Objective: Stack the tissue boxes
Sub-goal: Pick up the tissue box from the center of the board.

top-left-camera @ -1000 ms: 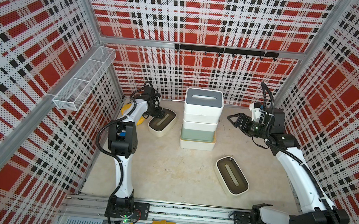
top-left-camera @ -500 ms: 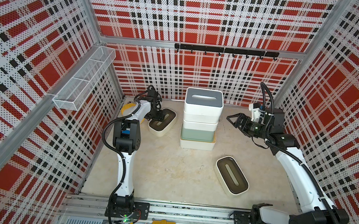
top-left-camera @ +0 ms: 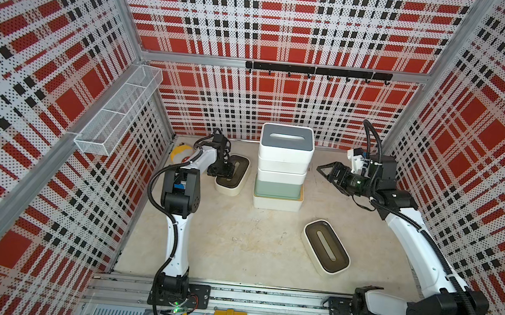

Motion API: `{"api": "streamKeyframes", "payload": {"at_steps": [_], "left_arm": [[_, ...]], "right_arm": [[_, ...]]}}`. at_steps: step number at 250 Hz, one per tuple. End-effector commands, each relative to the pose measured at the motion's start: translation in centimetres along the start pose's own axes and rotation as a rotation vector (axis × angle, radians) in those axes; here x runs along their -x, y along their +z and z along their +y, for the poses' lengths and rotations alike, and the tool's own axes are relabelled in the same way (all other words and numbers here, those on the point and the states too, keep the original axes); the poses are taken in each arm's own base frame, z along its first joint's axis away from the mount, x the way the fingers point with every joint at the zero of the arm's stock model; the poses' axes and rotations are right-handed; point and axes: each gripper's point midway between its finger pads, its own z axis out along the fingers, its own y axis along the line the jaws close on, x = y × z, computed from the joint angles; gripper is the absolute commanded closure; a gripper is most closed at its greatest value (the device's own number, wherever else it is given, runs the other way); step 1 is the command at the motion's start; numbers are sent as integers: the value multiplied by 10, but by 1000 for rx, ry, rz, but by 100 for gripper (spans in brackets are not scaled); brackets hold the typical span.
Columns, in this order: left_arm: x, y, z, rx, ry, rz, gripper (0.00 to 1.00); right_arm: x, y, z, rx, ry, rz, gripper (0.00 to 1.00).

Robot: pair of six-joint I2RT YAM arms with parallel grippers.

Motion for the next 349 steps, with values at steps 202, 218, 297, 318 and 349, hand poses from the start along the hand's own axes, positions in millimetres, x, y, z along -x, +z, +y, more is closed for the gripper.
{"api": "streamKeyframes", "payload": {"at_steps": [202,218,297,318,349], "left_arm": [[-5,-24,-16,3,-74,-42,45],[-7,-26,-17,5,-75,-44,46],[-17,-48,-22,10,-90,-73,48],[-22,-55,-22,-1,-106,-75,49],[-32,-65,-27,-37,-133,-80,50]], "right_arm": [[1,-2,6,55,-29,-39,0],[2,-2,7,59,-28,-43,0],[1,-6,9,67,-34,-58,0],[1,-9,11,73,-36,-66,0],[3,-13,13,75,-41,-87,0]]}}
